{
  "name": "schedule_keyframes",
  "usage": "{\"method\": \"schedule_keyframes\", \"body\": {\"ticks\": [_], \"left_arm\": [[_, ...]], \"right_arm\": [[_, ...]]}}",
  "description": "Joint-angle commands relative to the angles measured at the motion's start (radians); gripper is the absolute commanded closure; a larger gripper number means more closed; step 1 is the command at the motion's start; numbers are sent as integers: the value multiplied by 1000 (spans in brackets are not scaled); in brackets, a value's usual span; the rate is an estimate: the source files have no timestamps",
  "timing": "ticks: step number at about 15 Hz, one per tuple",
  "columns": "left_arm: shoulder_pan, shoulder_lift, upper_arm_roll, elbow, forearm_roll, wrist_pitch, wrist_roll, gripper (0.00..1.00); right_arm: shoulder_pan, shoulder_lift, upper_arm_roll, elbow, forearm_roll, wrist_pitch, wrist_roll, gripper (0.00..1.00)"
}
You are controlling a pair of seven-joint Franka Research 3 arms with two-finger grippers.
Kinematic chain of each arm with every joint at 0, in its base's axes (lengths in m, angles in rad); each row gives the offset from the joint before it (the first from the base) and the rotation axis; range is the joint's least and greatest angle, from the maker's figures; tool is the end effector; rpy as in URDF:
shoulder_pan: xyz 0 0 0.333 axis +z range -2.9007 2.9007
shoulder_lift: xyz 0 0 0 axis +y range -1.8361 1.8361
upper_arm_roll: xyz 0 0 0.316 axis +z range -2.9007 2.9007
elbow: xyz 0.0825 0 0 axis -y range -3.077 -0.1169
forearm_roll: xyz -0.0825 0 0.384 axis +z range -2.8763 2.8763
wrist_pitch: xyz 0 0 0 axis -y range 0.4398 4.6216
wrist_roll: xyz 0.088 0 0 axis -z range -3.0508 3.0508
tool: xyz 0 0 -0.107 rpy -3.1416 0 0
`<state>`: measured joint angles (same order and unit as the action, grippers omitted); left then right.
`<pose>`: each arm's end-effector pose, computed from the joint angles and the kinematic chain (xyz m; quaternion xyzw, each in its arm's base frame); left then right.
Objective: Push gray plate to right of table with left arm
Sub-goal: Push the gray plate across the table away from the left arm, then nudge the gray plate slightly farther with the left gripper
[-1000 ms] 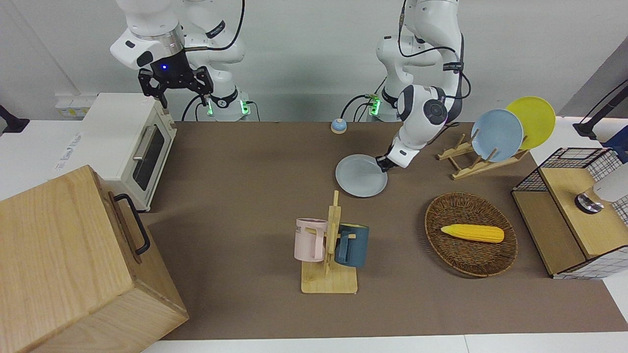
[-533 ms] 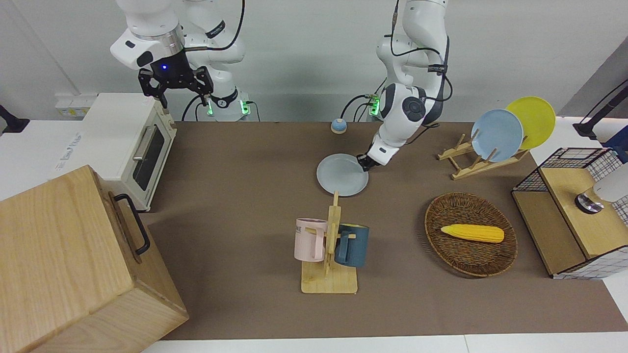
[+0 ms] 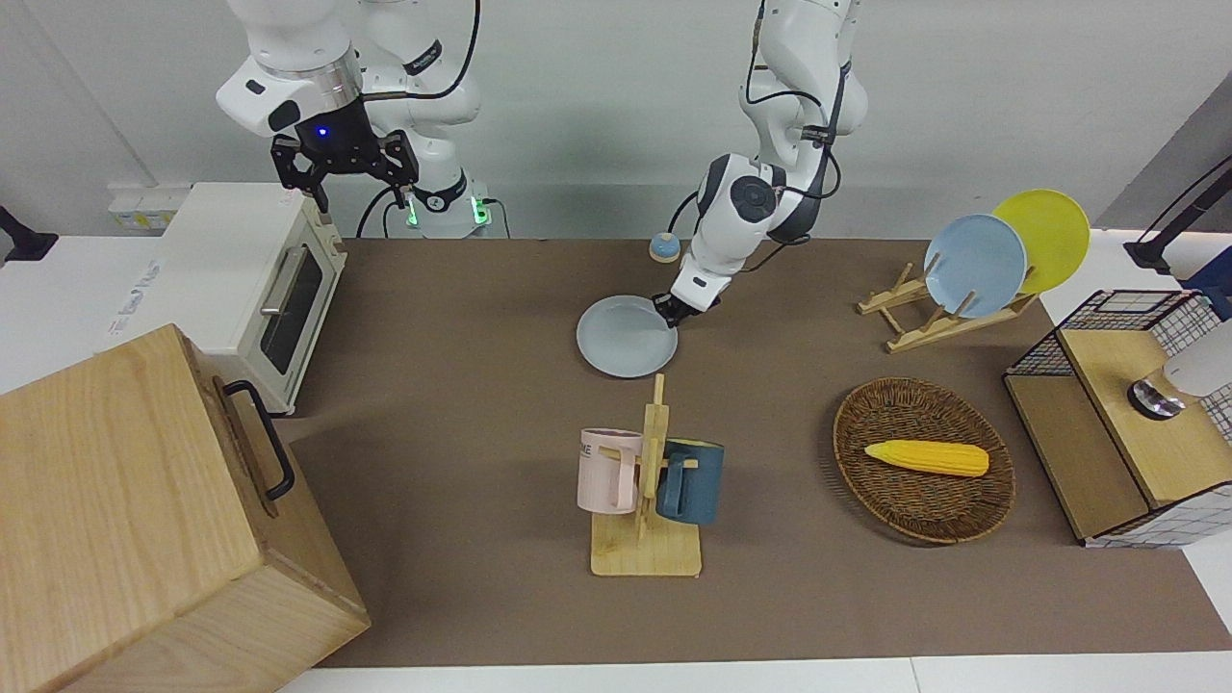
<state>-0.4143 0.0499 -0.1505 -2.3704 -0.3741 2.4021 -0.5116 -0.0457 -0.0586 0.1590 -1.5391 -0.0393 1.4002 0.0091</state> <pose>0.4210 -0.2700 0.3026 0.9854 0.1124 -0.0734 0.1050 0.5151 0.0567 0.6561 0.9977 0.0492 -0.0389 0.0265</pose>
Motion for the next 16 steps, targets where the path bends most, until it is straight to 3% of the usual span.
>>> {"method": "schedule_keyframes", "body": {"ticks": [1,11,16], "left_arm": [[-18,71,-72,8,-46,94,-73,1000],[-27,120,-198,62,-46,166,-232,1000],[-73,172,-199,106,-46,198,-278,1000]], "right_arm": [[-8,-10,5,-4,1,-12,-8,5],[-8,-10,5,-4,1,-12,-8,5],[-8,-10,5,-4,-1,-12,-8,5]]}}
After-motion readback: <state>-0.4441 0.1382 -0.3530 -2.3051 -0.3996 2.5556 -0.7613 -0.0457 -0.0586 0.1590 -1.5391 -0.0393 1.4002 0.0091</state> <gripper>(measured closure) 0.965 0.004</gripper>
